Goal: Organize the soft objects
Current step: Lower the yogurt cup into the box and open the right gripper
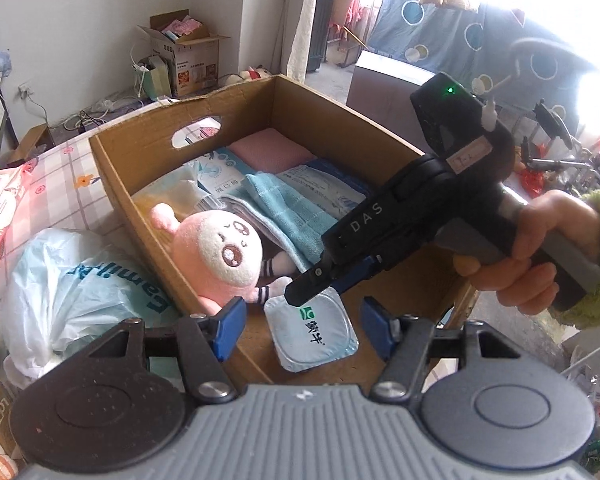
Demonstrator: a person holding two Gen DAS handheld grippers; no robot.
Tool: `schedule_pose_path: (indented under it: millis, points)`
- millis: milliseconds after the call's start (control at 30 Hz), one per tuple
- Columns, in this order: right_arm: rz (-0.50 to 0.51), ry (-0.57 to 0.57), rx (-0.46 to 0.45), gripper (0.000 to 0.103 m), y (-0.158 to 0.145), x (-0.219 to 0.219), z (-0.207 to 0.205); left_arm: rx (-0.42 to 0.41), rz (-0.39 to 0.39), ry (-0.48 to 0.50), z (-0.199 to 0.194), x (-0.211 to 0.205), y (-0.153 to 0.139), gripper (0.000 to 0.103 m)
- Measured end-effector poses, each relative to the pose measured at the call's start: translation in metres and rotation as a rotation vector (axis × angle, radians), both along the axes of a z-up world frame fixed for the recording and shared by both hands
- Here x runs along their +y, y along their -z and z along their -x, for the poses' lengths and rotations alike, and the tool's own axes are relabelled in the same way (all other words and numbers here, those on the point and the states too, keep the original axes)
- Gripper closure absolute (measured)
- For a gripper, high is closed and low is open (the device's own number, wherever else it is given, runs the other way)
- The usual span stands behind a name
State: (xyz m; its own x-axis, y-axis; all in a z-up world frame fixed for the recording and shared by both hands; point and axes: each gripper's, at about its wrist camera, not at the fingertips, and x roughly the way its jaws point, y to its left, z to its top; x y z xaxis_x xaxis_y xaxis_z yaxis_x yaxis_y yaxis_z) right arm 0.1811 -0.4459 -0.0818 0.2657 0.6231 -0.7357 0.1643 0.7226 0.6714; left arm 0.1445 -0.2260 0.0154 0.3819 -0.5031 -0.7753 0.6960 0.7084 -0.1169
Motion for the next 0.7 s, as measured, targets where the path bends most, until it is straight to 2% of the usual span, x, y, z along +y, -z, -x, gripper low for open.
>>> schedule_pose_path:
  millis: [133, 267, 533, 700]
  points:
    - [0.044, -0.026, -0.032, 0.061, 0.001, 0.013, -0.012, -0.031, 0.015, -0.070, 0.009, 0.027, -0.009, 0.039]
    - [0.043, -0.052, -0.052, 0.061, 0.004, 0.022, -0.021, -0.049, 0.026, -0.149, 0.016, 0.056, -0.012, 0.039]
    - [-0.005, -0.083, -0.019, 0.062, 0.009, 0.035, -0.017, -0.020, 0.053, -0.321, 0.021, 0.113, -0.002, 0.038]
    - [-0.048, -0.074, 0.015, 0.062, 0.016, 0.040, -0.007, -0.029, 0.050, -0.385, 0.028, 0.138, 0.006, 0.038]
